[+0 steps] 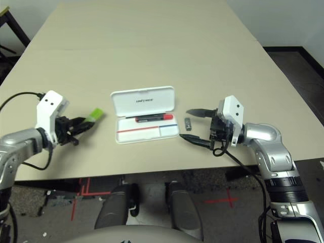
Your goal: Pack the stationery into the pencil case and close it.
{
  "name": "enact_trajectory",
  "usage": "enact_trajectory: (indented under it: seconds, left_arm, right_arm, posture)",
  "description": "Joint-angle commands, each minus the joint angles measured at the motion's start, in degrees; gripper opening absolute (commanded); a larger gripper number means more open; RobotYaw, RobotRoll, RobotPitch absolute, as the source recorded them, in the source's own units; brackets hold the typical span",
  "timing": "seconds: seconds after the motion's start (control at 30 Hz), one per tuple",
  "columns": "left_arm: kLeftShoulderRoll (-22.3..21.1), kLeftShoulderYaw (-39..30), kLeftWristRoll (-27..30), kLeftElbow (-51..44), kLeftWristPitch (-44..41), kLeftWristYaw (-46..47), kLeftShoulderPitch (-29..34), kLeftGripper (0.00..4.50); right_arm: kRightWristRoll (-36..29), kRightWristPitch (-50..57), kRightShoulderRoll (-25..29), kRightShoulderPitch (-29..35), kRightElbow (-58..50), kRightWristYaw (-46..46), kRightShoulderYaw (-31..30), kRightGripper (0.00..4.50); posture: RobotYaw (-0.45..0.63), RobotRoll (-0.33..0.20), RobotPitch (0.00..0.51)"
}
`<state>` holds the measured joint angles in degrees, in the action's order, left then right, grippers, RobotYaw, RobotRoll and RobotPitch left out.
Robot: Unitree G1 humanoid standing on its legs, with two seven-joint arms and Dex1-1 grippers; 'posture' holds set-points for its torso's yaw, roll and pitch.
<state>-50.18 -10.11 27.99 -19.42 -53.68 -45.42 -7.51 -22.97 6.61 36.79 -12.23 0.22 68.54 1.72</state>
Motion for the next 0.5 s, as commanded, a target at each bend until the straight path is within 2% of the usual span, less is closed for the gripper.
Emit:
enact_trajectory:
  seconds: [0.03, 0.2, 0.5]
  left_arm:
    - [-1.74, 2.10, 1.79, -0.40, 2.08, -5.45, 0.73, 1.12]
    - [-0.81, 6.64, 0.30, -1.89, 6.42, -7.56, -2.41, 1.12]
    - [4.11, 20.89, -4.35, -3.03, 11.30, -8.53, -12.49, 1.12]
  right_arm:
    - [0.26, -0.73, -0.07, -0.20, 0.45, -0.08, -0.40, 4.50]
    - [0.33, -0.81, 0.14, -0.21, 0.59, -0.17, -0.36, 4.50]
    - [0.46, -0.53, 0.38, -0.54, 0.51, -0.35, -0.43, 4.50]
  posture:
    - [0.02, 0.000, 0.139]
    - [0.01, 0.000, 0.140]
    - [0.01, 0.000, 0.142]
